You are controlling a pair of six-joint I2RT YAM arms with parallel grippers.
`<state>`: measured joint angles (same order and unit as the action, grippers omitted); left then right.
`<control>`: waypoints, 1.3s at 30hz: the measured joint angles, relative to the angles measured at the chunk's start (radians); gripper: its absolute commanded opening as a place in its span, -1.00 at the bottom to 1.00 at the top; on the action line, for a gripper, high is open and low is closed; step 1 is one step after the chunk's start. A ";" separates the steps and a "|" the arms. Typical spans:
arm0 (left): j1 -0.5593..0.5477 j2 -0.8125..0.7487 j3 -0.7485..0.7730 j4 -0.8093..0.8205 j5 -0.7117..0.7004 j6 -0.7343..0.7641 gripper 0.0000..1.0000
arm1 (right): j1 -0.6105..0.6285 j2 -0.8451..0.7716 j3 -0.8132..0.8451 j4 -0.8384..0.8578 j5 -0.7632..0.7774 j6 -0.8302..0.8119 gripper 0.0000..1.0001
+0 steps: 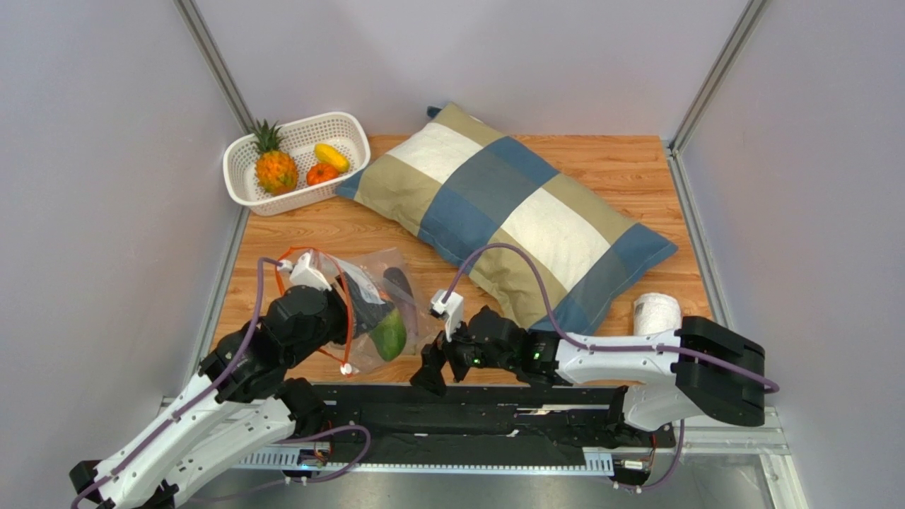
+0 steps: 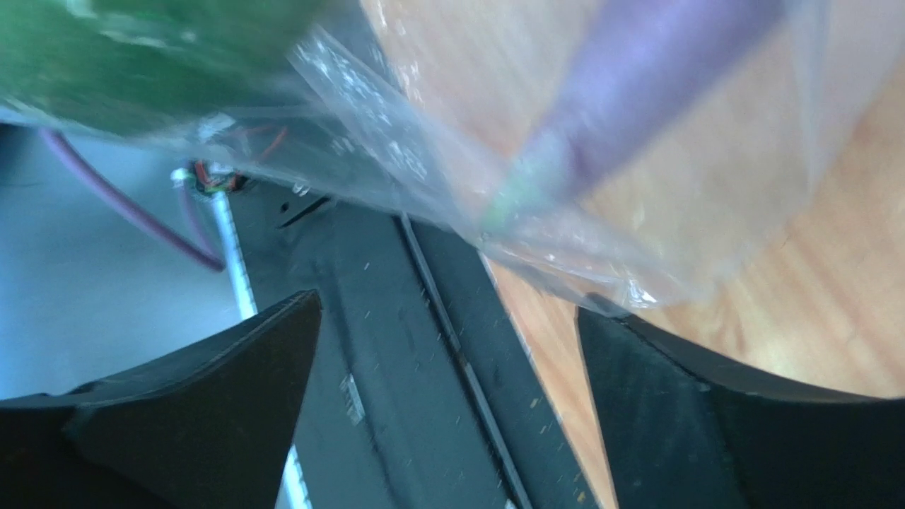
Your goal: Open the zip-top bag and remove the fake food
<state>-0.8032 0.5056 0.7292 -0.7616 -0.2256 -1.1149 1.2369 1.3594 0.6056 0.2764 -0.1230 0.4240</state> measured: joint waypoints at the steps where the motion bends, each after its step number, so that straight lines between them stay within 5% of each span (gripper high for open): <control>1: 0.000 -0.002 0.005 -0.009 0.002 -0.031 -1.00 | 0.029 0.005 0.015 -0.003 0.049 -0.026 0.96; 10: 0.001 0.078 0.087 -0.096 0.036 -0.212 -1.00 | 0.146 0.049 0.115 -0.003 0.450 -0.207 0.95; 12: 0.001 0.079 0.087 -0.105 0.041 -0.234 -1.00 | 0.146 0.062 0.128 -0.003 0.530 -0.214 0.79; 13: 0.005 0.074 0.087 -0.111 0.038 -0.244 -1.00 | 0.147 0.068 0.129 -0.002 0.562 -0.220 0.67; 15: 0.009 0.065 0.087 -0.119 0.029 -0.252 -1.00 | 0.150 0.077 0.129 0.000 0.600 -0.230 0.05; 16: 0.010 0.060 0.087 -0.123 0.027 -0.257 -1.00 | 0.152 0.083 0.129 0.008 0.621 -0.237 -0.44; 19: 0.008 0.053 0.087 -0.127 0.040 -0.277 -1.00 | 0.151 0.095 0.128 0.043 0.642 -0.258 -1.00; 38: 0.005 0.066 0.081 -0.117 0.094 -0.241 -1.00 | 0.155 0.084 -0.047 0.210 0.716 0.004 -1.00; 39: 0.005 0.067 0.073 -0.108 0.103 -0.212 -1.00 | 0.155 0.082 -0.051 0.207 0.715 0.023 -0.73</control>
<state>-0.7979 0.5724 0.8024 -0.8696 -0.1226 -1.3273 1.3918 1.4414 0.5541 0.4831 0.5922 0.4465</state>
